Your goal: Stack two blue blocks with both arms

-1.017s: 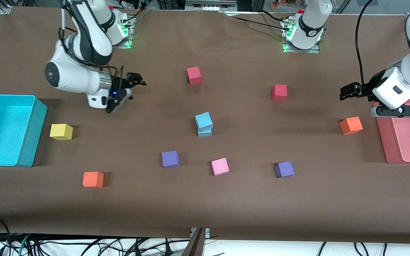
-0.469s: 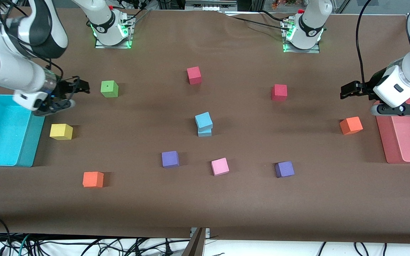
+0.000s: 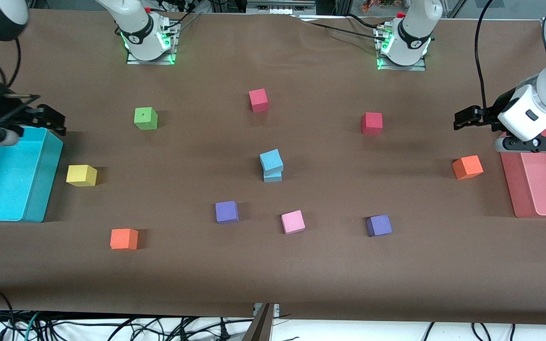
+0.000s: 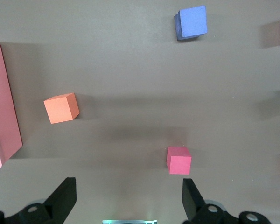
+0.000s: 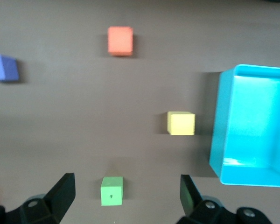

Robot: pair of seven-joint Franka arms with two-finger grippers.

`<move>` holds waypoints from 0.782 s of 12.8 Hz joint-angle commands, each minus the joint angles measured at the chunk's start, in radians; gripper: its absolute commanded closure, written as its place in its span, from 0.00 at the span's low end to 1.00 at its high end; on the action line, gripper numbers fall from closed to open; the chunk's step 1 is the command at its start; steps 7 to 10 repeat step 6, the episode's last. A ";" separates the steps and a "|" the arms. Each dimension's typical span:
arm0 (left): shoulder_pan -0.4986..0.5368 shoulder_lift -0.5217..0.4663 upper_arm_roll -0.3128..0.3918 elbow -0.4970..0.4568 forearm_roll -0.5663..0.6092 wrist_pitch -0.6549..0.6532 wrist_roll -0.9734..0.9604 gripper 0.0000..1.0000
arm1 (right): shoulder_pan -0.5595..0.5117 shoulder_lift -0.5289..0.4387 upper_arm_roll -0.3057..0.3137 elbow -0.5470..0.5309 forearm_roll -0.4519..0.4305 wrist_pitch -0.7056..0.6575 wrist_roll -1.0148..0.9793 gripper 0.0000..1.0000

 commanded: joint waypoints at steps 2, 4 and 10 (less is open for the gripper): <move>-0.002 -0.026 -0.004 -0.008 0.013 -0.020 0.008 0.00 | -0.071 -0.037 0.012 -0.037 0.063 -0.004 0.009 0.01; -0.002 -0.026 -0.006 -0.008 0.016 -0.020 0.008 0.00 | -0.071 -0.058 0.014 -0.068 0.060 -0.004 0.007 0.01; -0.002 -0.026 -0.006 -0.008 0.017 -0.021 0.008 0.00 | -0.071 -0.058 0.015 -0.066 0.054 -0.006 0.006 0.01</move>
